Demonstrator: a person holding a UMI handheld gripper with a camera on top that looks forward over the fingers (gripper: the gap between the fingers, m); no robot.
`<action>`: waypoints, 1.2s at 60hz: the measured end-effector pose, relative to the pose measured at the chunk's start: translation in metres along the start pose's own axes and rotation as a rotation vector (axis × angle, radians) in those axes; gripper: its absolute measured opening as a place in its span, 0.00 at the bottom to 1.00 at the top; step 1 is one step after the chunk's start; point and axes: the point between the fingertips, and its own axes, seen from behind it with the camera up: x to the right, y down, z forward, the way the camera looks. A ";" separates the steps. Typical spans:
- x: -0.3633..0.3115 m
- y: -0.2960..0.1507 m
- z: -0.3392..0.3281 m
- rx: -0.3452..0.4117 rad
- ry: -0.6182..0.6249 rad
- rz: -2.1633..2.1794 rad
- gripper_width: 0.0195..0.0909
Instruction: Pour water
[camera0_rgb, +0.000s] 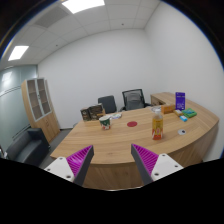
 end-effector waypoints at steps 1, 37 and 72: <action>0.001 0.000 0.000 0.000 0.006 0.001 0.90; 0.134 0.013 0.103 0.000 0.262 -0.039 0.88; 0.283 -0.023 0.316 0.182 0.259 -0.168 0.55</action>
